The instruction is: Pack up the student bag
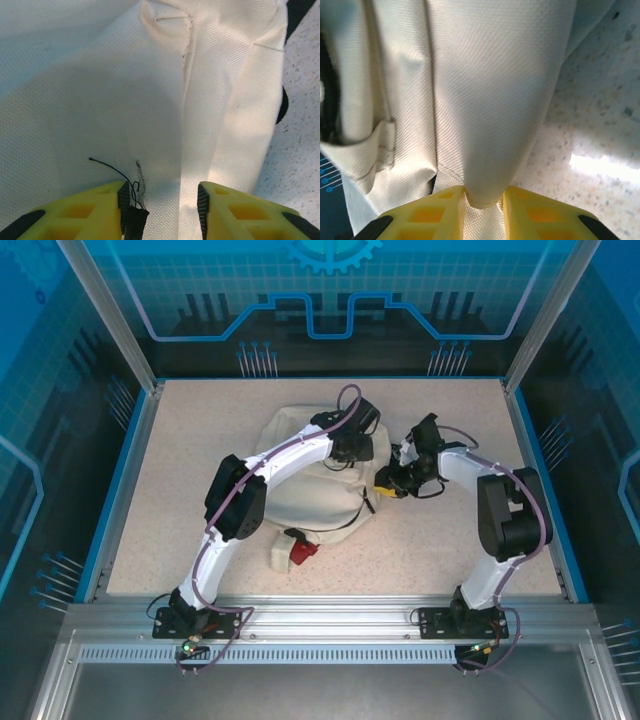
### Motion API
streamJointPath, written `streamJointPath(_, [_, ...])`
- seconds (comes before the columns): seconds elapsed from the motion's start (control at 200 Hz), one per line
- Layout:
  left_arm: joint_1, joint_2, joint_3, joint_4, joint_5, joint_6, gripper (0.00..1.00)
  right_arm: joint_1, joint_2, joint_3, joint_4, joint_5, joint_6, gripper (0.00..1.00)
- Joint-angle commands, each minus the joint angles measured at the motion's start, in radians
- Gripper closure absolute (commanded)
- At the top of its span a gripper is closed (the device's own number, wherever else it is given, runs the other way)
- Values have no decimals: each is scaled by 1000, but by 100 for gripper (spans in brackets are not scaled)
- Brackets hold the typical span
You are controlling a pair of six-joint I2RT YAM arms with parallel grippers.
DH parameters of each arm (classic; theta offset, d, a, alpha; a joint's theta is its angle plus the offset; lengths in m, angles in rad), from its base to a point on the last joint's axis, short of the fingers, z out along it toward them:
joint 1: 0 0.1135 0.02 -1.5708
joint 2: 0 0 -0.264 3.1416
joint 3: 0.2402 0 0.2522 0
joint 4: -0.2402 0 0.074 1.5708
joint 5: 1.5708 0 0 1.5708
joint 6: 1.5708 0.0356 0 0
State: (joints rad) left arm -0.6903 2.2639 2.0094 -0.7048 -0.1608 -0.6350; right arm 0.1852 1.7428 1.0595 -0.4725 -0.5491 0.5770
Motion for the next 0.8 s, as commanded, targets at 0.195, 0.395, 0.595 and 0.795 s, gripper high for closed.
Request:
streamJointPath(0.195, [-13, -17, 72, -148, -41, 123, 66, -11, -110, 2, -30, 85, 38, 68])
streamJointPath(0.395, [-20, 32, 145, -216, -42, 153, 68, -10, -126, 4, -21, 92, 58, 66])
streamJointPath(0.595, [-19, 72, 173, -241, -51, 151, 71, -10, -134, 7, -26, 92, 63, 66])
streamJointPath(0.795, [-19, 88, 178, -250, -66, 150, 66, -9, -138, 14, -33, 92, 64, 65])
